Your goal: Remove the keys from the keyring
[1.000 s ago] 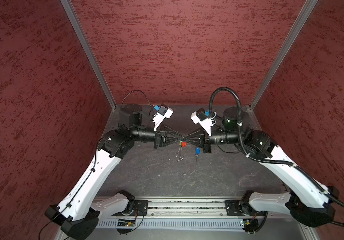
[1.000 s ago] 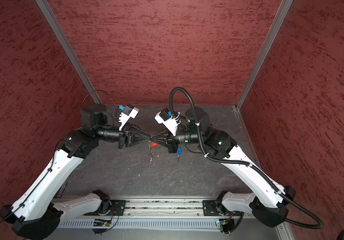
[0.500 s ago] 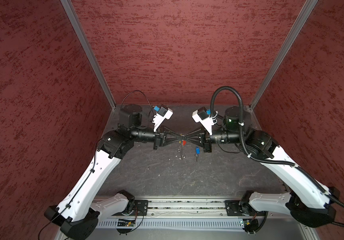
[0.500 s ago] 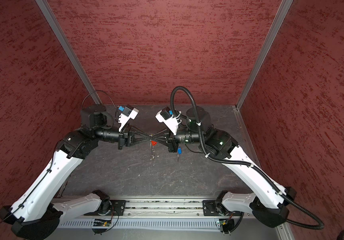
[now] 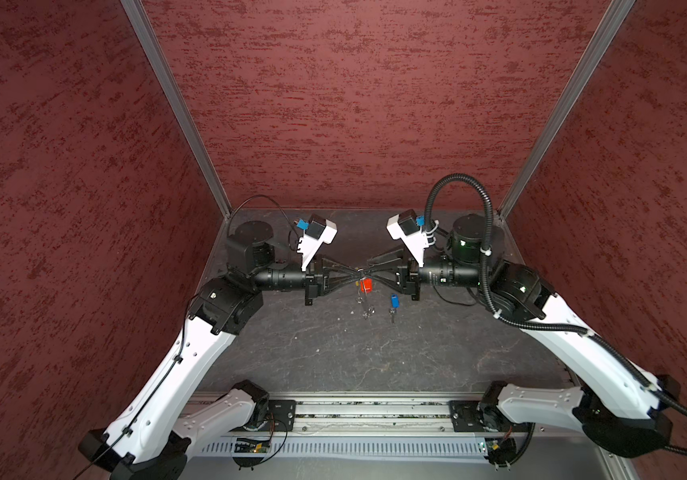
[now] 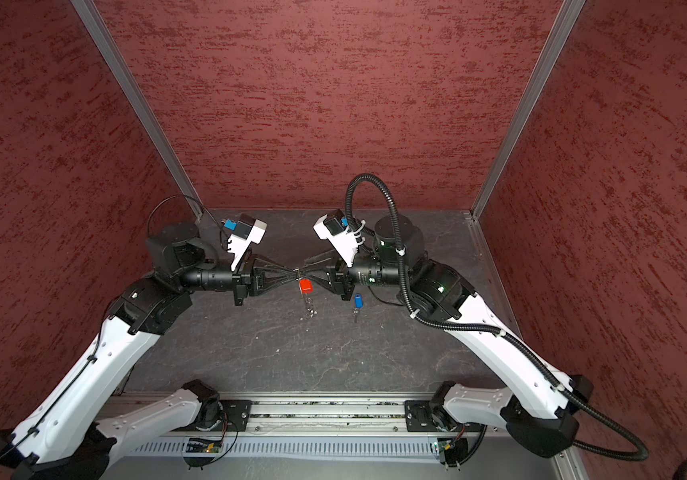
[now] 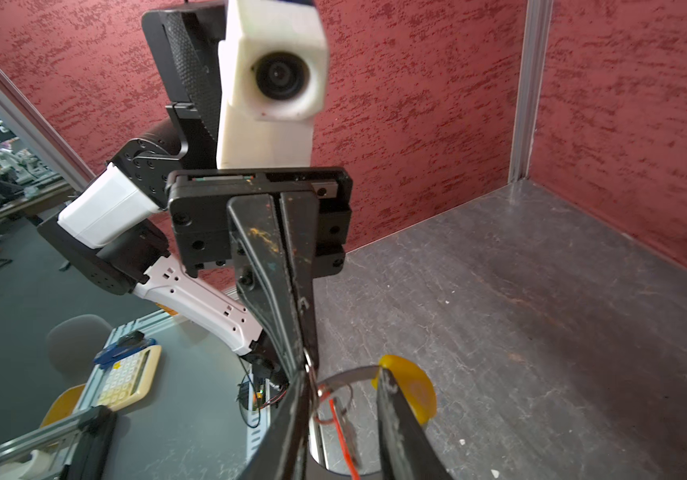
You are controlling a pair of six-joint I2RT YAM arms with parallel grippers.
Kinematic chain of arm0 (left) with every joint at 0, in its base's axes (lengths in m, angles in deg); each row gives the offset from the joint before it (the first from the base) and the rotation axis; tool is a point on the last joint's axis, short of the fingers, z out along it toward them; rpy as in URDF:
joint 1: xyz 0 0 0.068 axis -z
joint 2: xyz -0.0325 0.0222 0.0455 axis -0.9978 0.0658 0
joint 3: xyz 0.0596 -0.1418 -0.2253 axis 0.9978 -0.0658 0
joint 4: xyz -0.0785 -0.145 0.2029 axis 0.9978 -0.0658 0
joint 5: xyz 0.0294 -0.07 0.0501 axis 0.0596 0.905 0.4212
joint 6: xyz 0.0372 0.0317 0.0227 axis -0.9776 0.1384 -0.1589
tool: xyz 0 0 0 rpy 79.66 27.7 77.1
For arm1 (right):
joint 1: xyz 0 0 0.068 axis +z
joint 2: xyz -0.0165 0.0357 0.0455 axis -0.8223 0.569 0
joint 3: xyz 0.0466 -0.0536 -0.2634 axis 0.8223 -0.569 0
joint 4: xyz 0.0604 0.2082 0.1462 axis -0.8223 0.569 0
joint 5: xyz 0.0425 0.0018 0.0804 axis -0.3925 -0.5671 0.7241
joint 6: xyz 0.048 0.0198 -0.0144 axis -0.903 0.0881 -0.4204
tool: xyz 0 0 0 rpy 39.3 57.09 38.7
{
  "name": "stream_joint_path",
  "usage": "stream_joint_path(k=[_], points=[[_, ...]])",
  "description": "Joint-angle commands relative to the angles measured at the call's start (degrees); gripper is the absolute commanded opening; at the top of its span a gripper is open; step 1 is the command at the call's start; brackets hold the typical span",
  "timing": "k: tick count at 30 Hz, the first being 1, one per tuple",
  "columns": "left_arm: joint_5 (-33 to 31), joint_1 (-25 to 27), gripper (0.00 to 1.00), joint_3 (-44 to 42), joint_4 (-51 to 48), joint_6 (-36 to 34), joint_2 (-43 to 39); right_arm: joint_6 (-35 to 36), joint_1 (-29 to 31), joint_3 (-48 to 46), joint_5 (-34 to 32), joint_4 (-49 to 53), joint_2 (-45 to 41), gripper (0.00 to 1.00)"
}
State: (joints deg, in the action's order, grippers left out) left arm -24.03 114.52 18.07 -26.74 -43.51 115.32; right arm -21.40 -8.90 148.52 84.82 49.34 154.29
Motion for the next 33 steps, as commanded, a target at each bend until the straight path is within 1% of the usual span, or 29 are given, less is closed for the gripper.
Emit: stream_joint_path(k=[1, 3, 5, 9, 14, 18, 21, 22, 26, 33], points=[[-1.9, 0.3, 0.00, -2.8, 12.2, 3.1, -2.5, -1.4, 0.1, -4.1, -2.4, -11.0, -4.1, 0.36], [-1.9, 0.3, 0.00, -4.2, 14.8, 3.9, -3.1, -2.7, 0.1, -7.9, -2.2, -16.1, -6.3, 0.43], [-1.5, 0.3, 0.00, -5.1, 16.7, 4.2, -3.7, -3.4, 0.1, -10.6, -0.9, -19.7, -7.7, 0.48], [-0.5, 0.3, 0.00, -7.2, 22.8, 6.0, -5.1, -5.5, 0.1, -14.6, 4.1, -24.9, -8.4, 0.57], [1.6, 0.4, 0.00, -8.5, 28.2, 9.1, -4.8, -6.4, 0.1, -15.8, 7.2, -27.5, -7.4, 0.60], [1.7, 0.7, 0.00, -9.7, 30.9, 10.6, -4.8, -7.0, 0.2, -15.5, 9.8, -28.5, -6.2, 0.59], [1.7, 1.1, 0.00, -10.2, 32.1, 10.9, -4.9, -7.0, 0.2, -15.4, 10.1, -29.1, -5.7, 0.54], [1.6, 1.2, 0.00, -10.4, 32.1, 11.0, -4.8, -7.0, 0.2, -15.4, 10.2, -29.2, -5.6, 0.51], [0.7, 1.4, 0.00, -10.5, 32.1, 10.9, -4.9, -7.1, 0.2, -15.3, 10.6, -29.5, -5.5, 0.31], [-1.3, 1.3, 0.00, -11.1, 32.3, 10.8, -5.3, -7.6, 0.2, -15.3, 10.9, -29.5, -4.7, 0.11]])
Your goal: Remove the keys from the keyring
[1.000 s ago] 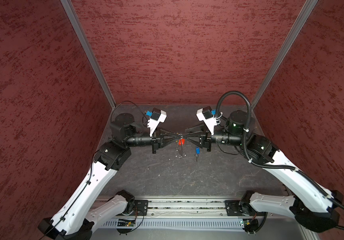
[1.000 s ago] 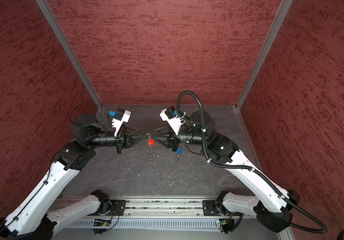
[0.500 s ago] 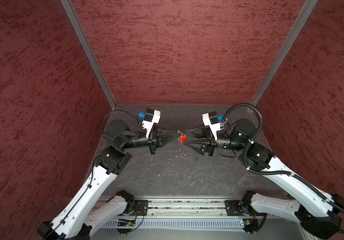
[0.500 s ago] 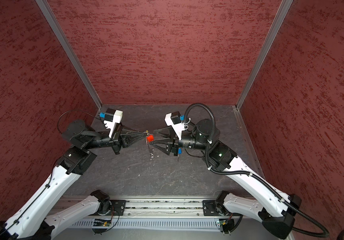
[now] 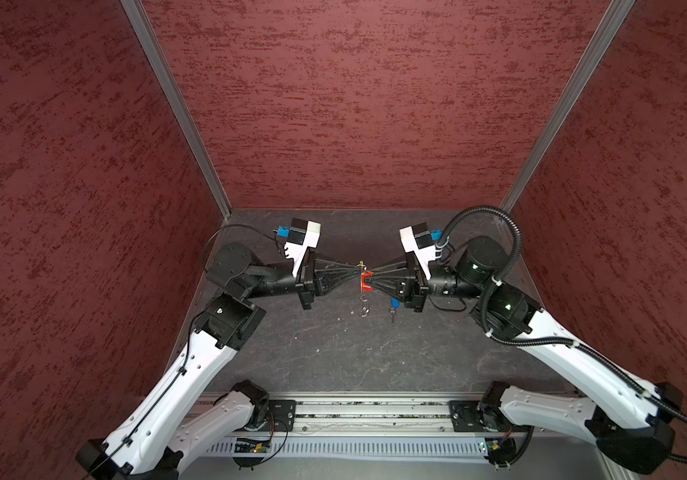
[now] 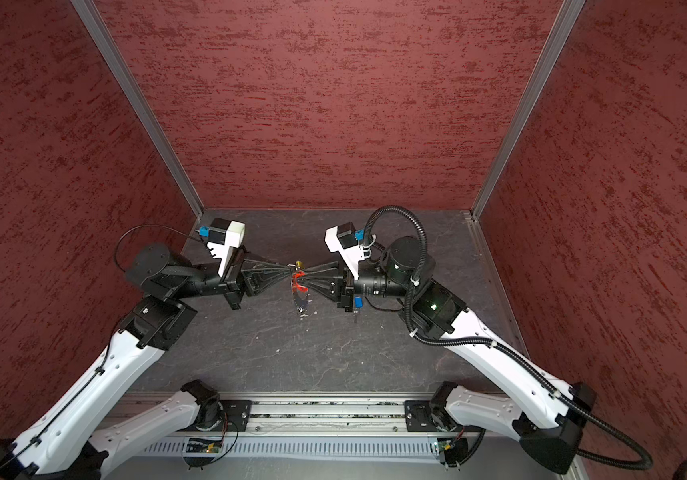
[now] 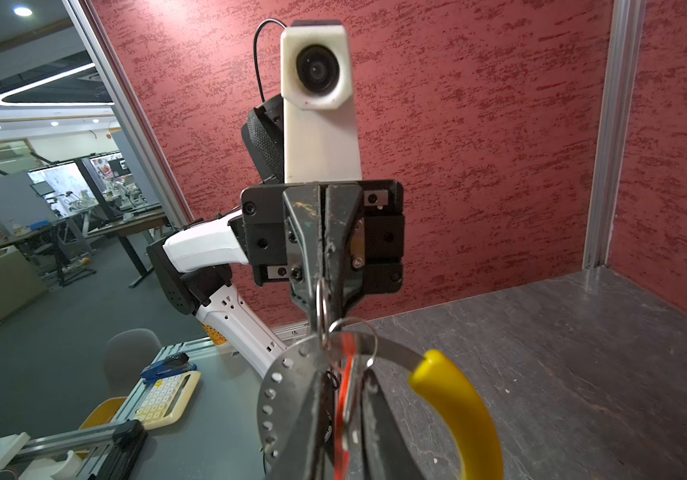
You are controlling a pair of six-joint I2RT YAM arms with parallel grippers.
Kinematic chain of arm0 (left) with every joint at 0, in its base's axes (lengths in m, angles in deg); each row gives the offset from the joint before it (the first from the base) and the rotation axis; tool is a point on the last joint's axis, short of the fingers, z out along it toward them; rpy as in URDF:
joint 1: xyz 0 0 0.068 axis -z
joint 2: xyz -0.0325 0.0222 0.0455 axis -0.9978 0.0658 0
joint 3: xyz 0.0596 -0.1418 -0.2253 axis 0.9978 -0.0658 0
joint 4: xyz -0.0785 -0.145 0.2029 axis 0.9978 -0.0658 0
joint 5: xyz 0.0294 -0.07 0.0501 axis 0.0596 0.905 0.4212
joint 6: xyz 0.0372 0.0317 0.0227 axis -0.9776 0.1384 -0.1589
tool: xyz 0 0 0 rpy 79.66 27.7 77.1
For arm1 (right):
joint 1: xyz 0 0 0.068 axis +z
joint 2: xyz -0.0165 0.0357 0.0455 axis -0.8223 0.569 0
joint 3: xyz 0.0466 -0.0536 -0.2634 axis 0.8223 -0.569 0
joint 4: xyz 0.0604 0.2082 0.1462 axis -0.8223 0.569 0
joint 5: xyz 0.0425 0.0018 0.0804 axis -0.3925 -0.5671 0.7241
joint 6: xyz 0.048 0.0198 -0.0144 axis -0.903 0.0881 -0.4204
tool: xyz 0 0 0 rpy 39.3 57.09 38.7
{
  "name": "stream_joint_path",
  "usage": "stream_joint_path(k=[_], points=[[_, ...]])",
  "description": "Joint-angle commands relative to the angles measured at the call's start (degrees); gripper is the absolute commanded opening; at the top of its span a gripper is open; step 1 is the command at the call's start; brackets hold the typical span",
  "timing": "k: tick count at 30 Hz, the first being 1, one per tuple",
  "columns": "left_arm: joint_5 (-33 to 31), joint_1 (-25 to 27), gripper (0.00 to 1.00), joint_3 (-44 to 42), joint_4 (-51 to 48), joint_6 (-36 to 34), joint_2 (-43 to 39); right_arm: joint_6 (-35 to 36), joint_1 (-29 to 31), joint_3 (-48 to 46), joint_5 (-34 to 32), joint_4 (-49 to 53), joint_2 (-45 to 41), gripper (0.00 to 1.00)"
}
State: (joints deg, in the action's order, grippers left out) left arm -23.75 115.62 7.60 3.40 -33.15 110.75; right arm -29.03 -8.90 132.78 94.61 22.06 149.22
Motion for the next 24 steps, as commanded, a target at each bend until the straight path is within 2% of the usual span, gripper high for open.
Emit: stream_joint_path(k=[1, 4, 13, 24], points=[[-1.8, 0.2, 0.00, -0.7, 2.1, 0.5, -0.8, 0.0, 0.2, 0.5, 1.3, -2.2, 0.3, 0.08], [-2.5, 0.3, 0.00, -0.9, 2.4, 0.8, -1.0, 0.1, 0.2, 0.7, 1.7, -2.1, 0.6, 0.00], [-4.1, 0.3, 0.00, -2.1, 5.7, 3.0, -1.2, 1.0, 0.4, 1.6, 3.2, 0.1, 2.0, 0.00], [-3.5, 0.3, 0.00, -2.3, 7.3, 4.0, -0.6, 3.3, 1.8, 3.6, 1.5, 4.6, 4.4, 0.00]])
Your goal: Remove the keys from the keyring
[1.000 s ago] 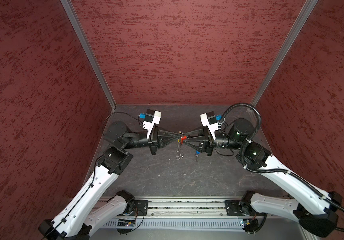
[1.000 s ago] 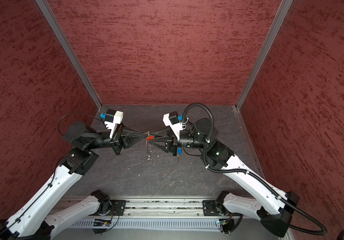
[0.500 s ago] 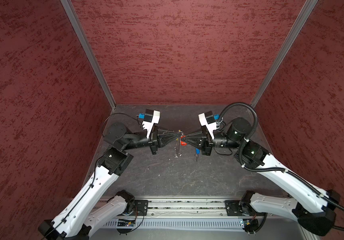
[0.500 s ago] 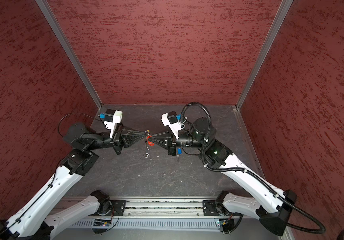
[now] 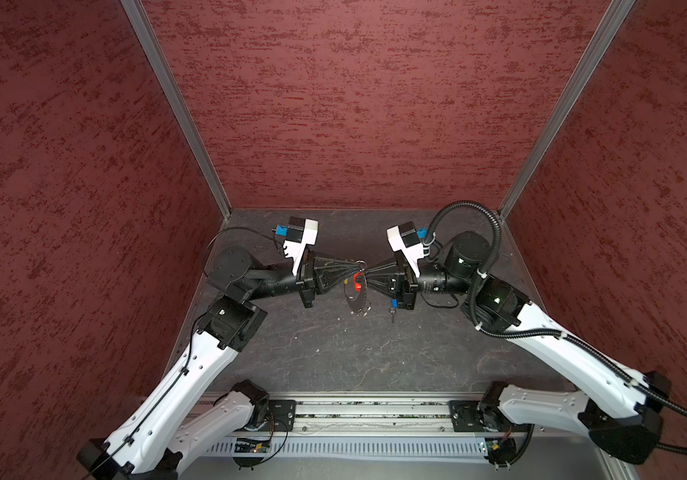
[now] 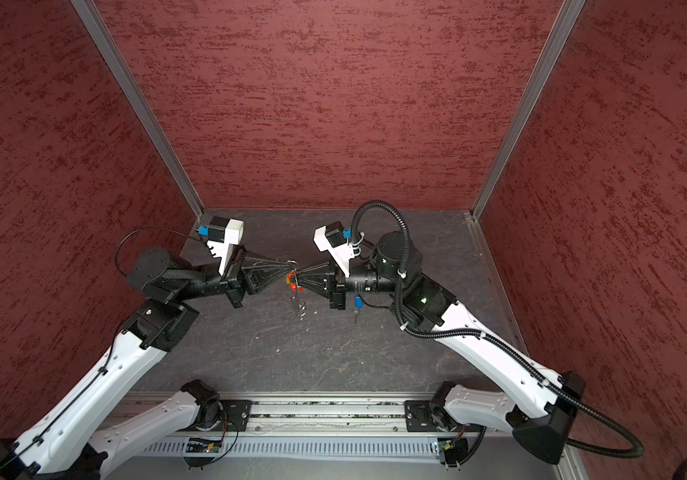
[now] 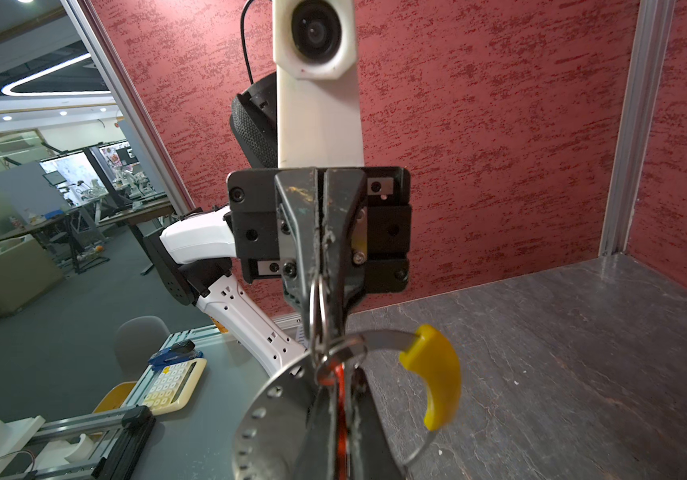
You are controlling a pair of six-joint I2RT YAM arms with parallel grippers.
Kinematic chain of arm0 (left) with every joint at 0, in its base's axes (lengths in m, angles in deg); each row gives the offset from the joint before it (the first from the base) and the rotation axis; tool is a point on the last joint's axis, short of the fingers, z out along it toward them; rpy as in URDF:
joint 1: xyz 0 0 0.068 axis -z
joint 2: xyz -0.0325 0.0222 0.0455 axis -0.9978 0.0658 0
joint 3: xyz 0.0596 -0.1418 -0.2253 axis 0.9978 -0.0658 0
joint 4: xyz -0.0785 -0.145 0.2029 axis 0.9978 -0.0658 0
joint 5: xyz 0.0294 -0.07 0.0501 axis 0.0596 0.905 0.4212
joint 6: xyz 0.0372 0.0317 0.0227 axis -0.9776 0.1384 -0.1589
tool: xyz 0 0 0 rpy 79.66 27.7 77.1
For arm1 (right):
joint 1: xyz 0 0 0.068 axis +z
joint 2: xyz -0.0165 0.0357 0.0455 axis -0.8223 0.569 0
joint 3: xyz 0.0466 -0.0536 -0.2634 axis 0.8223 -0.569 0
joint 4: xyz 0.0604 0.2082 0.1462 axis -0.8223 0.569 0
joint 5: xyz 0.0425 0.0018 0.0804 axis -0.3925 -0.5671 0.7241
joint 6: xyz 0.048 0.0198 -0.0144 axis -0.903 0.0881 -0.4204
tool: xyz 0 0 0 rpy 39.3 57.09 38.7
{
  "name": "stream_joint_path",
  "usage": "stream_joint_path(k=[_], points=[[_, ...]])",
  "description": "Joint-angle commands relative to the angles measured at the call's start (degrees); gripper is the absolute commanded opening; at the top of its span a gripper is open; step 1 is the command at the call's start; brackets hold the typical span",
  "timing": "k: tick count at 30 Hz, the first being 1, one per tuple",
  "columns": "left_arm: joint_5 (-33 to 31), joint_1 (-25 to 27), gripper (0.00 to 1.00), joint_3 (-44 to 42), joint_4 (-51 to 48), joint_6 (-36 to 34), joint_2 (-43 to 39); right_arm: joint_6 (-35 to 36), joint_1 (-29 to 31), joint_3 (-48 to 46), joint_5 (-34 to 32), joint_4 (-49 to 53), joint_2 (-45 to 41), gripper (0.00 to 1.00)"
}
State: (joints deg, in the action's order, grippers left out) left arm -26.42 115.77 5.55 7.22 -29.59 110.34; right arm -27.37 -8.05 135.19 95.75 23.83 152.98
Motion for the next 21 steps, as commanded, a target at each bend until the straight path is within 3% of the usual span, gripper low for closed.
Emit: stream_joint_path(k=[1, 5, 10, 13, 21], points=[[-0.8, 0.2, 0.00, -0.1, 3.1, 0.2, -0.2, 1.7, 0.9, 1.1, -0.1, 2.9, 0.5, 0.00], [-0.8, 0.2, 0.00, -0.2, 2.4, -0.3, -0.4, 1.6, 1.0, 1.1, -0.8, 3.2, 0.2, 0.01], [-1.0, 0.2, 0.00, 0.1, 1.1, -1.2, -0.3, 3.1, 1.0, 0.3, -6.4, 4.4, -3.1, 0.33], [-1.1, 0.2, 0.00, 0.1, 1.3, -1.2, -0.2, 3.3, 1.0, -1.2, -9.8, 4.3, -5.7, 0.44], [-3.3, 0.8, 0.00, -1.5, 1.9, -2.2, -1.7, 1.8, 1.0, -3.0, -18.3, -2.0, -9.4, 0.51]])
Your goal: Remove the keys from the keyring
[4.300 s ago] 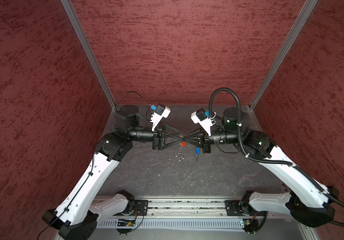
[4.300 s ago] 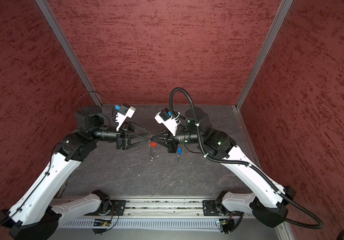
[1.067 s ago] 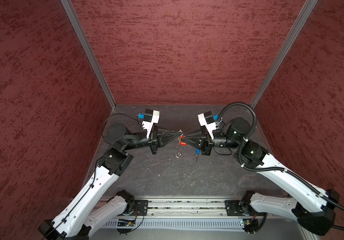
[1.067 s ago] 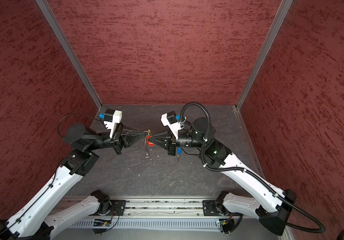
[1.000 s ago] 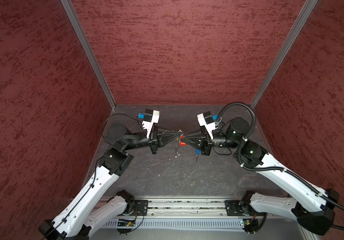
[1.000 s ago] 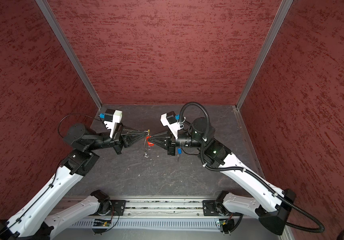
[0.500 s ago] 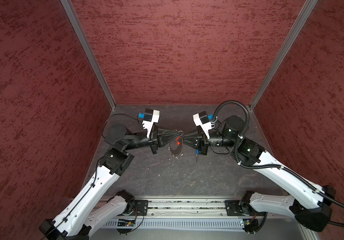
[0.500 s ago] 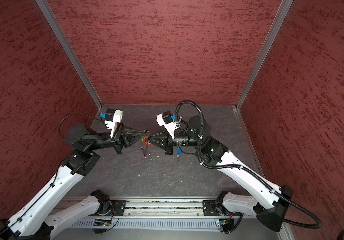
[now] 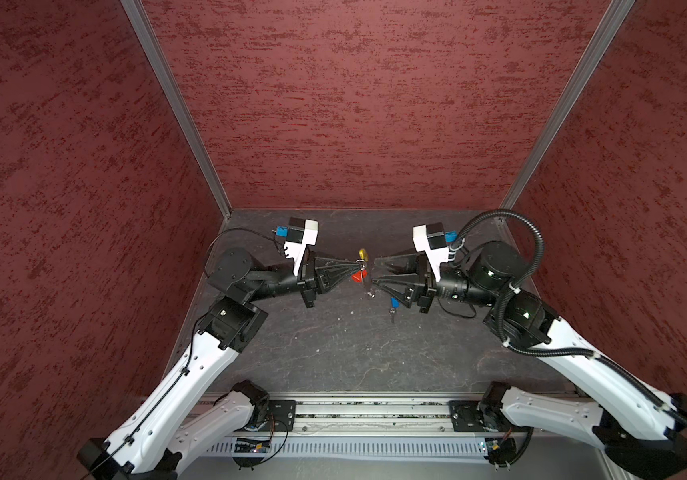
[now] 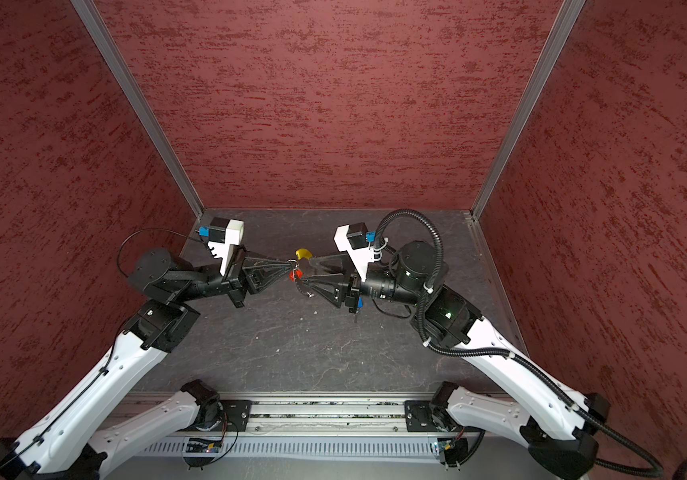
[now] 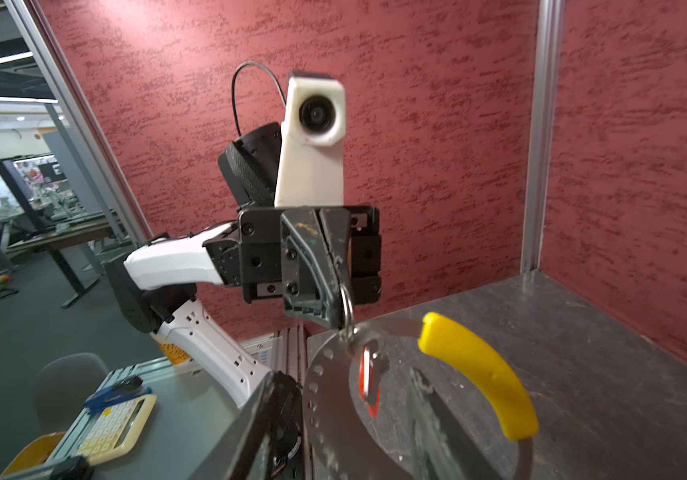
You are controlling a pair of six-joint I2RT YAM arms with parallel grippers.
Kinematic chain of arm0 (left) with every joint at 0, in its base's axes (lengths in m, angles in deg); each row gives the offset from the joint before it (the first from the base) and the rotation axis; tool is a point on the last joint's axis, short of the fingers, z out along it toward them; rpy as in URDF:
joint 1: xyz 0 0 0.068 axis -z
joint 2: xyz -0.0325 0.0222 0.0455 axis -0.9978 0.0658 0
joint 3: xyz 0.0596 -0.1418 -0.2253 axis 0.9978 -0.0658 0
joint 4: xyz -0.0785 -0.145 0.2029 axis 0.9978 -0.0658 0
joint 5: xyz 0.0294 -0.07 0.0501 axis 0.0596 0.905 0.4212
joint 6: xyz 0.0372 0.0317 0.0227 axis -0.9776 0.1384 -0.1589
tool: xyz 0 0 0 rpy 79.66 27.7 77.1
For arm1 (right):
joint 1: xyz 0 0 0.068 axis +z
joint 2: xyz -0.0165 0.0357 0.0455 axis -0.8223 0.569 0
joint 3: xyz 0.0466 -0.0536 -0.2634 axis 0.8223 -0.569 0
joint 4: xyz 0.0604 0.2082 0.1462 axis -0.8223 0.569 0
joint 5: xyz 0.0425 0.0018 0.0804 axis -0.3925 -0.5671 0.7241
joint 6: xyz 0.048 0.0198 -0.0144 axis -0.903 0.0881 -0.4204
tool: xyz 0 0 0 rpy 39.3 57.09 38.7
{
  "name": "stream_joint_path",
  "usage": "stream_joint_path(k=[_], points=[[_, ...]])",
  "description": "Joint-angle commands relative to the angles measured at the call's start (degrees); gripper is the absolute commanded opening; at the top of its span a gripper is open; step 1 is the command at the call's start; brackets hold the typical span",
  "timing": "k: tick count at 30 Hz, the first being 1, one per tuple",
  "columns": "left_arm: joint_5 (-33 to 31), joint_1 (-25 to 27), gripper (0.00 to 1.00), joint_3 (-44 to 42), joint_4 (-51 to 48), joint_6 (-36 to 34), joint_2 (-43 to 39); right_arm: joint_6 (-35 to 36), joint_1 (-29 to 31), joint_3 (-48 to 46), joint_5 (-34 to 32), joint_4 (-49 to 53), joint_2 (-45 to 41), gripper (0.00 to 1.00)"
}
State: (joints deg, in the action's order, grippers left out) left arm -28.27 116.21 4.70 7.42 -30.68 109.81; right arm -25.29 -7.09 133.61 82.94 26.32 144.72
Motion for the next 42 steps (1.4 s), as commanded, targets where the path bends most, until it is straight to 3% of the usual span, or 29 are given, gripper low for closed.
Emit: stream_joint_path(k=[1, 6, 12, 19, 42], points=[[-1.7, 0.3, 0.00, -0.8, 1.6, -1.1, -1.3, -0.7, 0.0, -1.6, -6.5, -5.7, -1.3, 0.51], [-2.1, 0.5, 0.00, -1.2, 1.4, -1.2, -1.6, -2.9, 0.0, -0.5, -8.2, -8.9, 0.3, 0.50], [-2.8, 0.6, 0.00, -1.5, 1.3, -1.6, -1.8, -5.8, -0.1, 3.3, 1.5, -8.7, 4.7, 0.48], [-3.4, 0.7, 0.00, -1.4, 0.5, -2.1, -1.9, -7.0, -0.1, 3.7, 4.8, -8.3, 5.2, 0.46], [-3.9, 0.7, 0.00, -2.2, 0.4, -2.5, -1.9, -7.0, -0.1, 3.3, 4.2, -7.7, 5.4, 0.08]])
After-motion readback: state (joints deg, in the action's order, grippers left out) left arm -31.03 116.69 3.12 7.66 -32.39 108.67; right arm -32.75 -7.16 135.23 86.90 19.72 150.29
